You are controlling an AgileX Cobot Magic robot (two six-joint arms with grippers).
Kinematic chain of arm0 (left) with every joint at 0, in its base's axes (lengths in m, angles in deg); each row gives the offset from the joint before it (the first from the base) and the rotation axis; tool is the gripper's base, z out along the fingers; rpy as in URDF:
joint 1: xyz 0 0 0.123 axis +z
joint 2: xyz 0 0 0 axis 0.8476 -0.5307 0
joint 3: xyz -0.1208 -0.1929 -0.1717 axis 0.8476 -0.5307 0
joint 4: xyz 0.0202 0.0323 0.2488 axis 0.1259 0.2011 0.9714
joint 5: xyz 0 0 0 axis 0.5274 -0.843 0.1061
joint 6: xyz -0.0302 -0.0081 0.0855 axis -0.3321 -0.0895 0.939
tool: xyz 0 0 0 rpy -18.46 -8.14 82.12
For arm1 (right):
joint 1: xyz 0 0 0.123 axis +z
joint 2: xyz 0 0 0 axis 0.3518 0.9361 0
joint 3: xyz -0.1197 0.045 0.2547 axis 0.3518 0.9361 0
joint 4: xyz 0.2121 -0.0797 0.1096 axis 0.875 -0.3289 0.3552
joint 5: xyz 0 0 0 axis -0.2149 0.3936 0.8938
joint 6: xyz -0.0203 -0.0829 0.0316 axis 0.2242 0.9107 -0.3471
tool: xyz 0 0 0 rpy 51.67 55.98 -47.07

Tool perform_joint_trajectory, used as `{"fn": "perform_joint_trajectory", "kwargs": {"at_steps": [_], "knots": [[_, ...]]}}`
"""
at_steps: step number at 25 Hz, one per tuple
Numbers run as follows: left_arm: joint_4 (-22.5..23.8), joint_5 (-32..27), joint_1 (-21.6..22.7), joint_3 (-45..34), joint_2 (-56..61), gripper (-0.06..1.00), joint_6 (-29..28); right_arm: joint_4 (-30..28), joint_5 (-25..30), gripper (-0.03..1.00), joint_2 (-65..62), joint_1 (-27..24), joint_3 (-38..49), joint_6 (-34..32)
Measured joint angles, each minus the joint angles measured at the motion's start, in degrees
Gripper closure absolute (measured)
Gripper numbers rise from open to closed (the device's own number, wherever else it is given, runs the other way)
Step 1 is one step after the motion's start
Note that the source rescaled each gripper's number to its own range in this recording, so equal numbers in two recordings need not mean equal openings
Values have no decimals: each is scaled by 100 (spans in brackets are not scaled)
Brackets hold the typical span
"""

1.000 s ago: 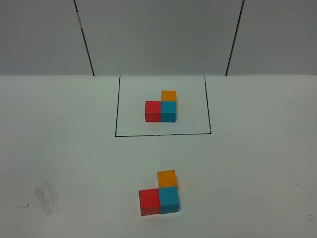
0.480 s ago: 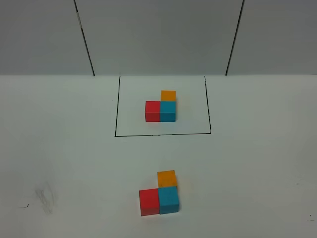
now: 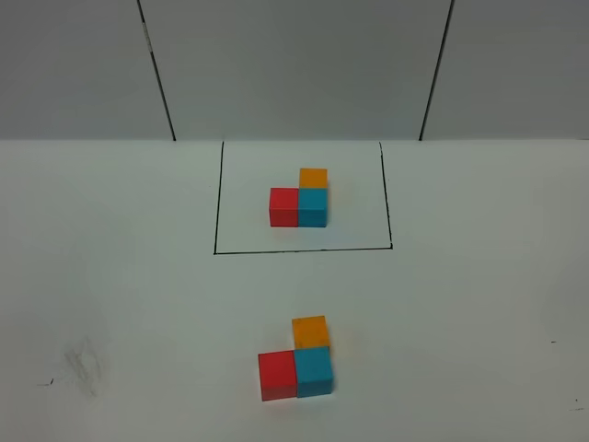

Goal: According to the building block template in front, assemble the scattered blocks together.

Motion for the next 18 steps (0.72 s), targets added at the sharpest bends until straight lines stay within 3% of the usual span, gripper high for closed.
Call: {"fn": "perform_joint_trajectory", "kwargs": {"at_steps": [5, 13, 18], "knots": [[0, 0, 0, 0, 0, -4, 0, 54, -291, 52, -12, -343, 466, 0], [0, 0, 0, 0, 0, -4, 0, 108, 317, 52, -339, -1572, 509, 6], [0, 0, 0, 0, 0, -4, 0, -10, 350, 52, -350, -1722, 509, 97]]}}
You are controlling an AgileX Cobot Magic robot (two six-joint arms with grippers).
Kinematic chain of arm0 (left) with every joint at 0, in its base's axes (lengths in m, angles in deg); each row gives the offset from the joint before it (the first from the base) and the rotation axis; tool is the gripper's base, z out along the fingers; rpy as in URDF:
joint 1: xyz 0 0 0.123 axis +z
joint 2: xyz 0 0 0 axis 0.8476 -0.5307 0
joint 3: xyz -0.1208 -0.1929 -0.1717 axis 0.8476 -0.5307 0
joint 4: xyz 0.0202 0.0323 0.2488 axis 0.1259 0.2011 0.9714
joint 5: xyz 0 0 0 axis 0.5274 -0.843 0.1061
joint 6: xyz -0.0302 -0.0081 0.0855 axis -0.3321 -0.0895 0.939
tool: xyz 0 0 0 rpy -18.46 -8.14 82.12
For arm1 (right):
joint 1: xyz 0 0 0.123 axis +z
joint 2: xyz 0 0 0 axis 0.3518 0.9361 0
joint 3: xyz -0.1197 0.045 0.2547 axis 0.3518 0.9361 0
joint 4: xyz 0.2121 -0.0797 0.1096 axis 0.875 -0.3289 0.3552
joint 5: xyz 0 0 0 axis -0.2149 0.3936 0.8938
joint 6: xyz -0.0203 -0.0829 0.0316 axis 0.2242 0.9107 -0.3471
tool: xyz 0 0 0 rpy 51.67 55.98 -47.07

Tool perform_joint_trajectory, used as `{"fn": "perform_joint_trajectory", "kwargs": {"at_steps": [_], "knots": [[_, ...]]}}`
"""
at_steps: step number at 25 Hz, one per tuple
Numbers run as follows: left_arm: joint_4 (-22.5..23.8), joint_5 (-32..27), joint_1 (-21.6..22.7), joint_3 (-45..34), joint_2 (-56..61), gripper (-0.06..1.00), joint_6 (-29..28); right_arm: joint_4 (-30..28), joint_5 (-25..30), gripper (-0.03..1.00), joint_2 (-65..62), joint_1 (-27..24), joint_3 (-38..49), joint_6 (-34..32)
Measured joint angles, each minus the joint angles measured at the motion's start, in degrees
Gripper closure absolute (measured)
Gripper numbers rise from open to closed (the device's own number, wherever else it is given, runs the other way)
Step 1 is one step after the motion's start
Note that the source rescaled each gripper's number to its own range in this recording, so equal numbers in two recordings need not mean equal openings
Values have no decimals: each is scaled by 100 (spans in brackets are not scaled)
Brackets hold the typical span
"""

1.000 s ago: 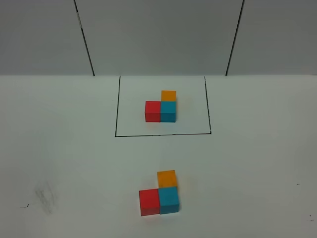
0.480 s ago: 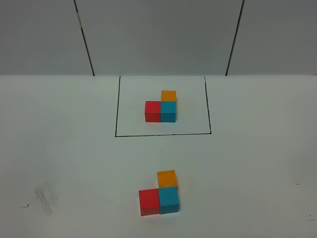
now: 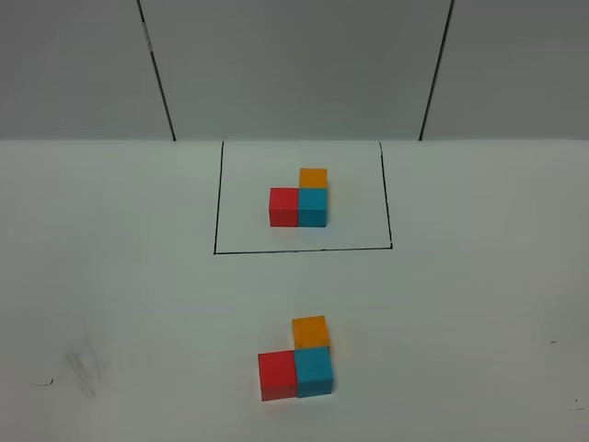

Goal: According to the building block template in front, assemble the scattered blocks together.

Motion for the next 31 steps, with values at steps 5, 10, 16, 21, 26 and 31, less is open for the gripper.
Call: {"fn": "perform_joint_trajectory", "kwargs": {"at_steps": [5, 10, 16, 21, 26, 31], "knots": [[0, 0, 0, 0, 0, -4, 0, -245, 6, 52, -4, 0, 0, 182], [0, 0, 0, 0, 0, -4, 0, -126, -169, 52, -4, 0, 115, 244], [0, 0, 0, 0, 0, -4, 0, -52, -238, 52, -4, 0, 128, 372], [0, 0, 0, 0, 0, -4, 0, -52, -238, 52, -4, 0, 128, 372], [0, 0, 0, 0, 0, -4, 0, -52, -238, 52, -4, 0, 128, 372], [0, 0, 0, 0, 0, -4, 0, -49, -238, 52, -4, 0, 128, 372]]}}
